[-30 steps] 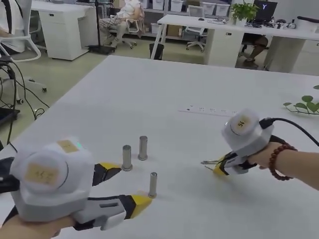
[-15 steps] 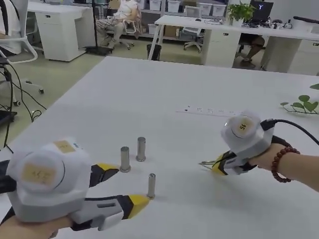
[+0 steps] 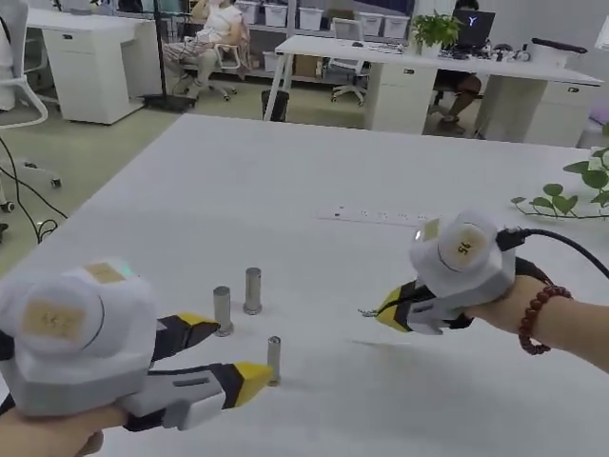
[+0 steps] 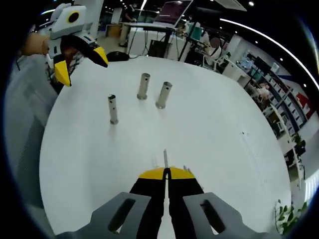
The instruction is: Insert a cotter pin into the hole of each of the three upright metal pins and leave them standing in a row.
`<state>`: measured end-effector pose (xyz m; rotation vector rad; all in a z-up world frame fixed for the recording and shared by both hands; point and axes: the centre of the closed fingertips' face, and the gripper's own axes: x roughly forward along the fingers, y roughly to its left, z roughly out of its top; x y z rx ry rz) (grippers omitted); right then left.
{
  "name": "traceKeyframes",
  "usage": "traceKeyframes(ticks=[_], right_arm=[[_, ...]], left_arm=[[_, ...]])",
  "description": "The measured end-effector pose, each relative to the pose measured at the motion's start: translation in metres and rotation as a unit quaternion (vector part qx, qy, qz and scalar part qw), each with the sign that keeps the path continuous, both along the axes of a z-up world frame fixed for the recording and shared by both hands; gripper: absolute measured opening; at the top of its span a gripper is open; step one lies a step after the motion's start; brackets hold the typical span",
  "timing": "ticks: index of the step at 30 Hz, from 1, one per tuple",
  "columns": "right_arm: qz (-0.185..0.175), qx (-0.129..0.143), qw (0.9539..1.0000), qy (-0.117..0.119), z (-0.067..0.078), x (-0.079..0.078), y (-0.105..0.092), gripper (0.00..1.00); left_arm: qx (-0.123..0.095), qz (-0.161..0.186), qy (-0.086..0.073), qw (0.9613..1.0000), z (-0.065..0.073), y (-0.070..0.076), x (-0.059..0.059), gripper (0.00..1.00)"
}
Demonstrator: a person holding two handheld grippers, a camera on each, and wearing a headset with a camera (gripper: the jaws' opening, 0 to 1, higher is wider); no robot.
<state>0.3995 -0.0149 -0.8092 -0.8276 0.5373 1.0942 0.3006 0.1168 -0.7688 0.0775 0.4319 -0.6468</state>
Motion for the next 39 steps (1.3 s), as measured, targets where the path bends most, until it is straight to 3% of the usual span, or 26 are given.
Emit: traceKeyframes(ticks=[7,11,19,25,33,37,39], right_arm=[[0.051,0.012,0.9983,-0.028,0.022,-0.025,0.02,0.01],[0.077,0.019,0.996,-0.04,0.032,-0.04,0.03,0.01],[0.118,0.036,0.991,-0.052,0.044,-0.07,0.049,0.01],[0.136,0.034,0.9879,-0.066,0.046,-0.08,0.055,0.01],[0.16,0.031,0.9837,-0.076,0.049,-0.093,0.064,0.01],[0.173,0.026,0.9809,-0.085,0.05,-0.098,0.067,0.01],[0.175,0.026,0.9804,-0.086,0.05,-0.098,0.067,0.01]], left_arm=[[-0.006,-0.013,0.002,0.9999,0.005,-0.008,0.0,0.44],[-0.023,-0.022,0.007,0.9995,0.009,-0.016,0.0,0.42],[-0.037,-0.036,0.023,0.9984,0.008,-0.028,0.002,0.37],[-0.055,-0.039,0.038,0.997,0.003,-0.032,0.004,0.31],[-0.109,-0.038,0.069,0.9909,0.003,-0.036,0.005,0.22],[-0.154,-0.042,0.094,0.9826,0.007,-0.042,0.002,0.16],[-0.17,-0.044,0.098,0.9795,0.009,-0.043,0.003,0.16]])
